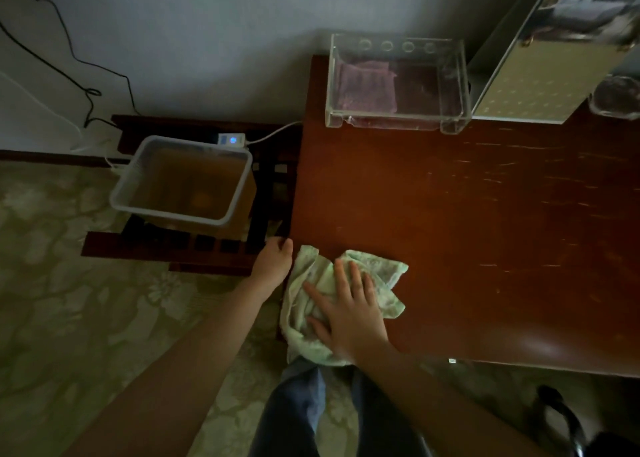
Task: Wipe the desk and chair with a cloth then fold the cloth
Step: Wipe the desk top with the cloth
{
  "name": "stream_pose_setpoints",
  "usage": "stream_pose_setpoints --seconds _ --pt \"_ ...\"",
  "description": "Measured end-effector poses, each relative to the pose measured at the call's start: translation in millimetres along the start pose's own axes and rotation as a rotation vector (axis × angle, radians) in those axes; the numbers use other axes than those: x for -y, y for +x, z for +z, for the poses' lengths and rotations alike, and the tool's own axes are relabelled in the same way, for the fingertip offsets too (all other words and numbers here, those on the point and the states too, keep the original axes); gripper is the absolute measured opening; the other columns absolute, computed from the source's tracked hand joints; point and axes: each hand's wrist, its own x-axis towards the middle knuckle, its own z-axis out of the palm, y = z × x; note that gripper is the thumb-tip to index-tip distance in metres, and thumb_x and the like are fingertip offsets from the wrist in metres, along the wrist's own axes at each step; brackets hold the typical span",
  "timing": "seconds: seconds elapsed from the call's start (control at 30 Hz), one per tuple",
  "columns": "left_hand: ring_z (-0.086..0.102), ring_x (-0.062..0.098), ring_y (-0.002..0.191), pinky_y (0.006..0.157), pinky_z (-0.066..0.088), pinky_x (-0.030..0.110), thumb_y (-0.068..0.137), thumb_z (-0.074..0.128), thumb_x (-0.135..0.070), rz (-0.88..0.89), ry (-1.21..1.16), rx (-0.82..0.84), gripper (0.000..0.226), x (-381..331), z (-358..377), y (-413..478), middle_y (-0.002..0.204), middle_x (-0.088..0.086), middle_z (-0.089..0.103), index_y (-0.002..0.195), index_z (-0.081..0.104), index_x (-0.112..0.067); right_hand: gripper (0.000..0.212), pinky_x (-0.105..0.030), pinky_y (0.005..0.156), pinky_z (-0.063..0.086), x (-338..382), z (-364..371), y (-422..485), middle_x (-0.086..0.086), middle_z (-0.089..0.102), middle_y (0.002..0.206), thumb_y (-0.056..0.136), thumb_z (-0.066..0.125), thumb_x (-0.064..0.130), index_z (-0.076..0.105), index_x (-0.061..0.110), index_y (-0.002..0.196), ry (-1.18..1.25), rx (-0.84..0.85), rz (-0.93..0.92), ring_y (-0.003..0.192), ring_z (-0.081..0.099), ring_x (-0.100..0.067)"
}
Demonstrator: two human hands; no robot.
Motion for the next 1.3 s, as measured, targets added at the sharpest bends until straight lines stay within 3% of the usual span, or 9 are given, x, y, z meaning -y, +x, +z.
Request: stream_pose_setpoints --seconds 0.17,0.4,0.57,0.73,0.83,1.0,1.13,1.23,1.3 --pt "0.045 0.026 0.125 0.098 0.040 0.035 0.103 0.032 -0.033 -0.004 -0.104 0.062 0.045 8 -9 10 0.140 0.006 0.044 0.144 0.034 -0.015 0.059 -0.055 0.114 0.010 -54 -13 40 -0.018 0.003 0.158 0.092 0.017 0.063 0.007 0.046 0.148 0.008 0.001 0.239 0.143 0.006 -0.044" --pt "0.055 0.027 0.114 0.094 0.039 0.038 0.104 0.028 -0.029 0.006 -0.288 0.154 0.043 17 -30 17 0.131 0.012 0.054 0.145 0.032 -0.014 0.055 -0.060 0.113 0.003 -107 -46 91 -0.018 -0.005 0.158 0.097 0.019 0.050 0.006 0.040 0.150 0.179 -0.019 0.813 0.142 -0.004 -0.045" --pt "0.054 0.029 0.118 0.102 0.037 0.042 0.104 0.028 -0.029 -0.025 -0.323 0.205 0.043 18 -33 15 0.132 0.012 0.054 0.145 0.032 -0.014 0.054 -0.063 0.110 -0.005 -22 -35 94 -0.018 -0.006 0.158 0.096 0.020 0.054 0.009 0.044 0.148 0.129 -0.023 0.538 0.142 -0.008 -0.046" --pt "0.046 0.026 0.124 0.088 0.035 0.030 0.103 0.030 -0.033 -0.007 -0.237 0.137 0.043 23 -27 13 0.138 0.009 0.046 0.138 0.042 -0.012 0.059 -0.066 0.110 -0.002 70 -9 51 -0.018 0.002 0.157 0.093 0.025 0.055 0.016 0.036 0.149 0.034 0.069 0.181 0.141 -0.004 -0.048" --pt "0.043 0.027 0.128 0.094 0.035 0.030 0.103 0.030 -0.033 0.010 -0.124 0.120 0.044 25 -23 12 0.141 0.011 0.045 0.139 0.042 -0.009 0.053 -0.066 0.106 0.021 87 5 21 -0.017 0.035 0.149 0.090 0.031 0.051 0.046 0.031 0.137 0.050 0.045 0.170 0.136 0.028 -0.046" --pt "0.049 0.028 0.121 0.087 0.037 0.030 0.103 0.030 -0.034 0.031 -0.005 0.150 0.044 16 -16 9 0.134 0.011 0.049 0.136 0.044 -0.010 0.053 -0.053 0.107 0.022 48 5 -5 -0.010 0.040 0.148 0.094 0.025 0.056 0.041 0.033 0.140 0.034 0.068 0.189 0.136 0.036 -0.033" --pt "0.046 0.026 0.125 0.100 0.038 0.035 0.103 0.034 -0.031 0.056 0.030 0.186 0.045 9 -12 8 0.142 0.007 0.043 0.144 0.035 -0.013 0.061 -0.048 0.114 0.014 -21 -2 -25 -0.010 0.021 0.156 0.093 0.011 0.059 0.025 0.035 0.148 0.114 0.019 0.552 0.143 0.019 -0.032" --pt "0.058 0.015 0.095 0.080 0.048 0.028 0.100 0.043 -0.025 0.086 0.033 0.199 0.050 11 -8 9 0.136 0.004 0.047 0.146 0.028 -0.013 0.058 -0.046 0.117 0.007 -77 -5 -48 -0.008 0.003 0.160 0.096 0.012 0.056 0.006 0.038 0.150 0.180 -0.024 0.907 0.146 0.001 -0.027" --pt "0.058 0.019 0.103 0.082 0.049 0.029 0.098 0.049 -0.020 0.112 0.058 0.188 0.055 15 -5 10 0.139 0.006 0.045 0.147 0.026 -0.013 0.056 -0.048 0.118 0.007 -97 -8 -58 -0.008 0.001 0.160 0.098 0.016 0.052 0.006 0.036 0.151 0.230 -0.032 1.037 0.146 0.002 -0.028"
